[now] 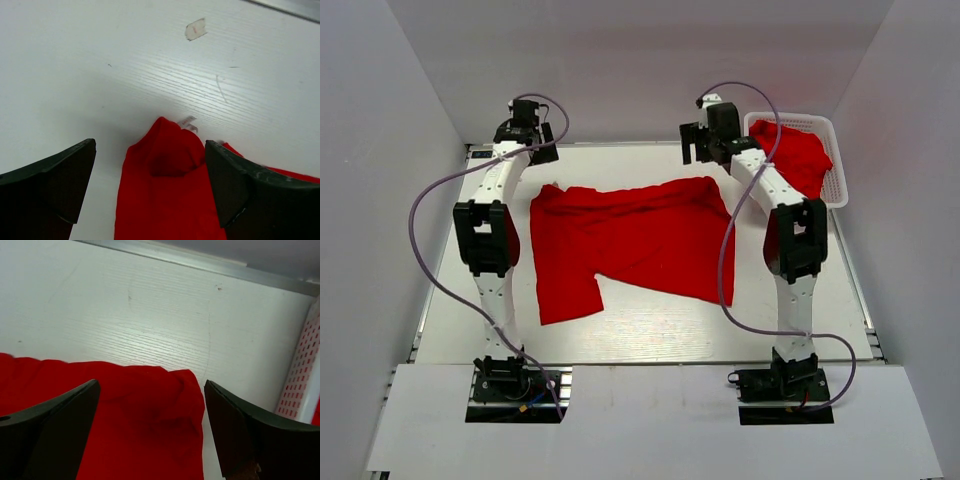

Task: Fold and stack the t-shirts
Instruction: Flatten out the tshirt

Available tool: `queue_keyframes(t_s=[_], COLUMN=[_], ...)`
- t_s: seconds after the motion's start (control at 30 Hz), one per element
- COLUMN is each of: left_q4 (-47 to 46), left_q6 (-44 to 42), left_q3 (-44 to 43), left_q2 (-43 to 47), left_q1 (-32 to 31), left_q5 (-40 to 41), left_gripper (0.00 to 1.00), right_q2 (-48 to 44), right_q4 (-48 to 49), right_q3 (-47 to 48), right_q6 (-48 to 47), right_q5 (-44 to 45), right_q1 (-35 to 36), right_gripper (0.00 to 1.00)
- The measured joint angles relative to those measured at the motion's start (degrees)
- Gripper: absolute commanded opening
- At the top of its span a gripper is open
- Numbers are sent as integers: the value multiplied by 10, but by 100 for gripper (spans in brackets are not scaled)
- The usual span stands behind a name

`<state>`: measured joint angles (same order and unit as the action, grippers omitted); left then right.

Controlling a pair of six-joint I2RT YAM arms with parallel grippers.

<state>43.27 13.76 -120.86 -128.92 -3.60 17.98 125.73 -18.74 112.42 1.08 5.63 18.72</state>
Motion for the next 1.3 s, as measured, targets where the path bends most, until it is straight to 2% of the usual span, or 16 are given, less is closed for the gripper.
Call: queue_keyframes(t_s=[0.13, 0.27, 0.63, 0.73, 0.8, 0.9, 1.03, 1.3], left_q4=[-8, 1, 74, 97, 122, 121, 76, 26], left_q6=[-8, -3, 93, 120, 138, 174, 215, 260], left_q3=[31, 131, 596, 708, 751, 770, 820, 908], left_q2=[57, 142, 466, 575, 630, 666, 699, 691], left_q1=[-1, -7, -21, -26, -32, -39, -42, -42], left_q5=[-20, -34, -124, -143, -156, -170, -187, -208], left_gripper=[100, 100, 100, 100, 100, 100, 100, 100], right_q2=[-56, -145, -412, -466, -493, -521, -532, -530], right_q4=[-9, -16, -50, -67, -70, -69, -66, -66], right_q3=[-15, -99, -482, -544, -567, -586, -595, -596], right_q6=[0, 12, 97, 111, 120, 132, 143, 148], right_q5=[-18, -44, -38, -26, -22, -19, -19, -19], right_q1=[1, 2, 13, 16, 17, 17, 17, 17], right_gripper=[90, 90, 90, 90, 90, 90, 90, 90])
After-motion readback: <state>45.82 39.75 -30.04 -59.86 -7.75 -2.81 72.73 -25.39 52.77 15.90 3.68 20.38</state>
